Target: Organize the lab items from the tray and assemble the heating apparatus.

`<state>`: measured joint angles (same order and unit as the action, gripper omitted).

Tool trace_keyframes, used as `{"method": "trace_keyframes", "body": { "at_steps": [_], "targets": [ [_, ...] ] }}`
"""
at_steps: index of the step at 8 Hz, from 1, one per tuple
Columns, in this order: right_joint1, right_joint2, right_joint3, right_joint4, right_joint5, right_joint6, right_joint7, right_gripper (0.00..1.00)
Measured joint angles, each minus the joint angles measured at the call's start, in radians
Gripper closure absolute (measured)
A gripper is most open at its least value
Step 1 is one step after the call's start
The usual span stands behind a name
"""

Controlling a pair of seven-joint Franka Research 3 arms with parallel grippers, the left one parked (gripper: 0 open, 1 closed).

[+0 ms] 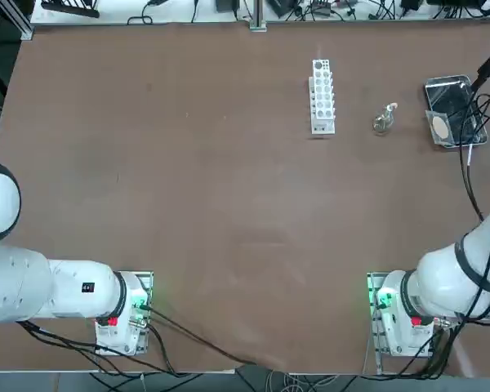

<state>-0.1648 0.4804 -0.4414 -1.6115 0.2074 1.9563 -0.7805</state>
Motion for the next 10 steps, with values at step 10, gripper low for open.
{"method": "trace_keyframes", "body": {
  "at_steps": [10],
  "targets": [
    [-0.030, 0.026, 0.001, -0.077, 0.073, 0.134, 0.654, 0.00]
  ]
}}
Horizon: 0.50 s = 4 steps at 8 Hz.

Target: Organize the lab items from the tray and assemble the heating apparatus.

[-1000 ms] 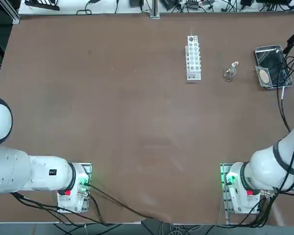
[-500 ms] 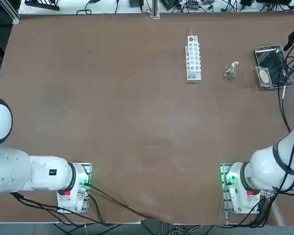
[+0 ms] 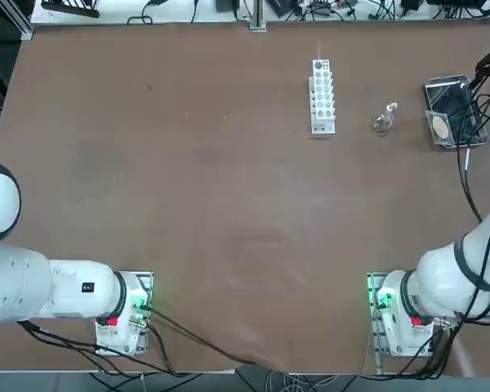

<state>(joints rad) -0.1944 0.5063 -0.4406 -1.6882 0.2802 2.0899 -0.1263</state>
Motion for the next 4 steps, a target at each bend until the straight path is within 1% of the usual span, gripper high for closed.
{"method": "trace_keyframes", "body": {
  "at_steps": [2, 4],
  "targets": [
    [-0.003, 0.001, -0.001, -0.020, 0.000, 0.002, 0.003, 0.00],
    [-0.004, 0.004, -0.001, -0.030, 0.000, 0.008, 0.003, 0.04]
  ]
}}
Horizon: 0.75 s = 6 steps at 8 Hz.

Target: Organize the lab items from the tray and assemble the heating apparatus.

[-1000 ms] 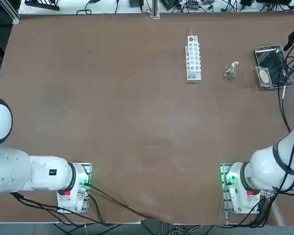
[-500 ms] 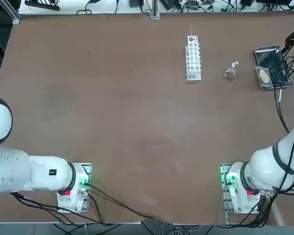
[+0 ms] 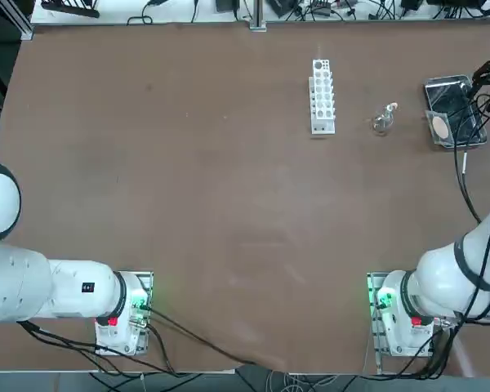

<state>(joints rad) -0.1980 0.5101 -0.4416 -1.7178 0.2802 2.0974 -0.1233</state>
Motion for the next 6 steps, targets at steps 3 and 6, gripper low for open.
{"method": "trace_keyframes", "body": {
  "at_steps": [3, 6],
  "targets": [
    [-0.002, 0.006, 0.000, 0.000, 0.000, 0.005, -0.002, 0.20],
    [-0.011, 0.006, 0.000, 0.000, 0.000, 0.011, -0.008, 0.31]
  ]
}}
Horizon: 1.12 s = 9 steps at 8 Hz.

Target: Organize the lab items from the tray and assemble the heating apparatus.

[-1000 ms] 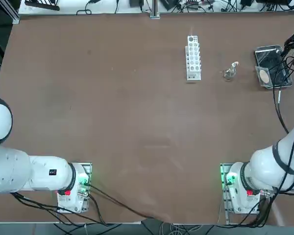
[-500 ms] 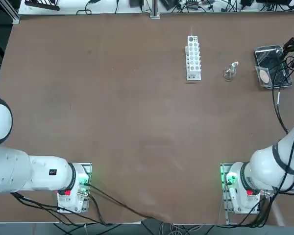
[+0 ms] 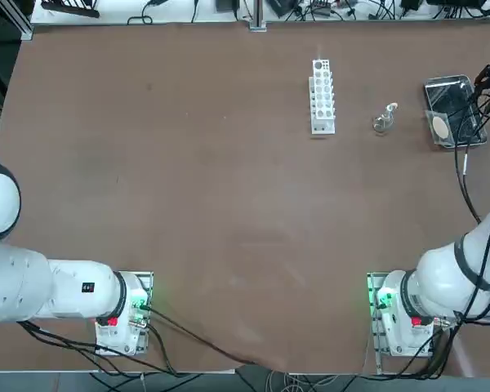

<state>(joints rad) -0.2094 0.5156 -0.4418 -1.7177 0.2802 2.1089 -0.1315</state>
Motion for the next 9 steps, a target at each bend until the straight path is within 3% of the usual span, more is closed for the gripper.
{"method": "trace_keyframes", "body": {
  "at_steps": [2, 9],
  "targets": [
    [0.000, 0.000, 0.000, 0.000, 0.000, 0.005, 0.000, 0.41],
    [0.001, 0.015, 0.003, 0.000, 0.000, 0.031, -0.001, 0.51]
  ]
}}
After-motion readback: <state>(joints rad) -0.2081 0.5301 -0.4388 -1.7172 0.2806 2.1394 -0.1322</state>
